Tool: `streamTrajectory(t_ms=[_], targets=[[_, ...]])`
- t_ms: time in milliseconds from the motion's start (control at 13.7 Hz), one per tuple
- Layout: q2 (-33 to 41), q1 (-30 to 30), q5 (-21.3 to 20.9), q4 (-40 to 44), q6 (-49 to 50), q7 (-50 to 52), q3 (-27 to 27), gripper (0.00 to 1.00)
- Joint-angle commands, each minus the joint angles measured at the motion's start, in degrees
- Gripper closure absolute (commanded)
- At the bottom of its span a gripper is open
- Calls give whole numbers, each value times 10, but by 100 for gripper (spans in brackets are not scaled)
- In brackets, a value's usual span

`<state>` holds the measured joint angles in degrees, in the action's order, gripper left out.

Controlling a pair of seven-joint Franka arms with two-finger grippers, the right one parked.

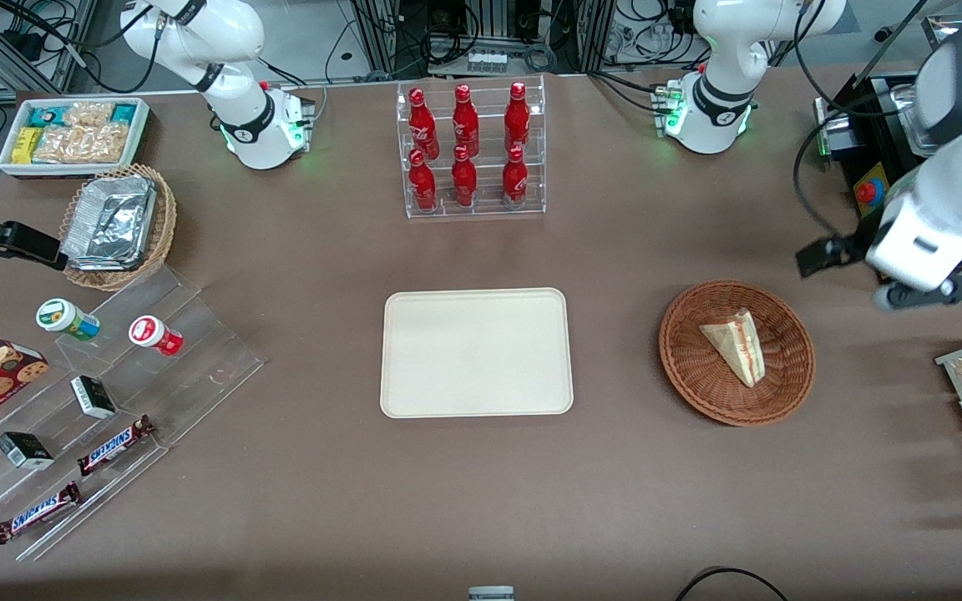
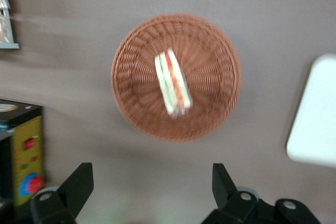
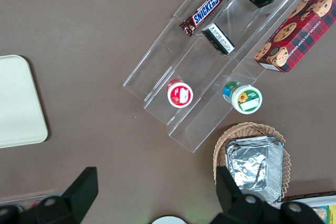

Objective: Place sandwich from basket to tray
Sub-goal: 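Move the left gripper over the wrapped sandwich in the wicker basket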

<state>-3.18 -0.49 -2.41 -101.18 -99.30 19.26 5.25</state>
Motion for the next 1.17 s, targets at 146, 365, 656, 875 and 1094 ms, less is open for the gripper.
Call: streamTrajectory(t_ms=[146,365,656,875,1094], targets=[[-18,-11,0,-124,-171,108,-9,0],[-39,-11,-2,-171,-233,128,-9,0],[-56,-14,-2,-230,-307,158,-9,0],[-55,-19,-2,-258,-339,169,-9,0],[-56,-20,-2,-280,-374,171,-9,0]])
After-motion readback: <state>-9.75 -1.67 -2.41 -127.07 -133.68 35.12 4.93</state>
